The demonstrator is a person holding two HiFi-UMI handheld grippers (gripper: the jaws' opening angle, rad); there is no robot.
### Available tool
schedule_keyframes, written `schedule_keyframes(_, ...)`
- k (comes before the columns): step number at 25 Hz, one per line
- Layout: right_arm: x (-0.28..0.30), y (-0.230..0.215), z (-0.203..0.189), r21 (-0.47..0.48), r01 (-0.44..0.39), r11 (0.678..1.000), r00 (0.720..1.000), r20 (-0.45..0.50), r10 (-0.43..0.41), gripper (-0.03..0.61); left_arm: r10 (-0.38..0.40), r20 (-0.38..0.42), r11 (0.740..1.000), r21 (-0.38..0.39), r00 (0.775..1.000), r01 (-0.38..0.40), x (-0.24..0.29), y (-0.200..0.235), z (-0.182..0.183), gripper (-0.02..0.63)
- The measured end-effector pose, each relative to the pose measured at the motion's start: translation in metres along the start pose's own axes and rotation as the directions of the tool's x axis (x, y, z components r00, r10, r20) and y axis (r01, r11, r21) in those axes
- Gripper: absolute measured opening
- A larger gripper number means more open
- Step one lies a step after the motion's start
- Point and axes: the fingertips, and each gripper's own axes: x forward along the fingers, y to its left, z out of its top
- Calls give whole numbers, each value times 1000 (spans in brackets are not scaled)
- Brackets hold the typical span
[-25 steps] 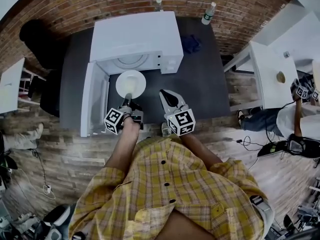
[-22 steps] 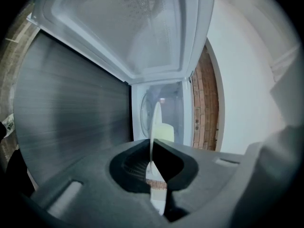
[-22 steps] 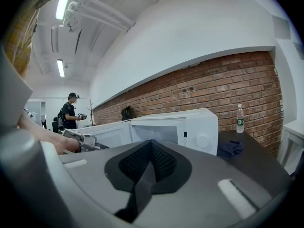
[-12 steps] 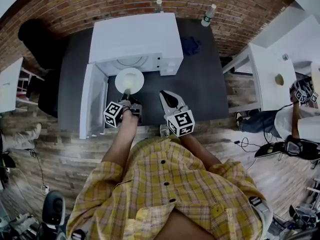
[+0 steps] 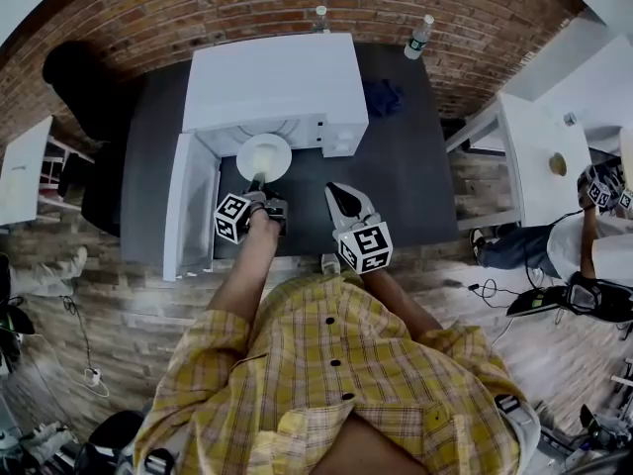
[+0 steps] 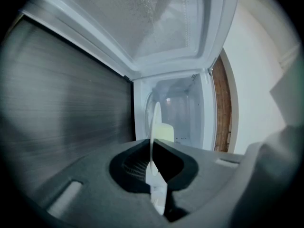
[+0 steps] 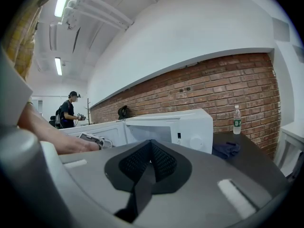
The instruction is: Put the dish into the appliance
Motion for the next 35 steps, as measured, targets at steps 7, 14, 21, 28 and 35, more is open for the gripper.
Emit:
schedule_keyframes(7, -3, -9, 0, -11, 17, 1000, 1000, -9, -17, 3, -11, -5, 1000, 5, 1000, 11, 25, 2, 6, 9)
schedule_keyframes(14, -4, -13, 1, -24, 29, 999, 1000, -10, -29, 3, 1, -5, 1000, -8, 1000, -1, 46, 6, 11, 14)
schedule_keyframes(21, -4, -14, -3, -7, 30, 1000, 999, -21, -30, 2, 3, 3, 1000, -14, 1000, -3, 57, 13, 18, 14)
schedule_keyframes(28, 0, -15, -3, -15, 26, 1000, 999, -31, -27, 3, -17, 2, 1000, -25, 1000, 17, 71, 13, 23, 11)
schedule_keyframes(35, -3, -21, -2, -18, 35, 999, 999, -31, -35, 3, -33, 0, 999, -4, 999, 33, 84, 15, 20, 9)
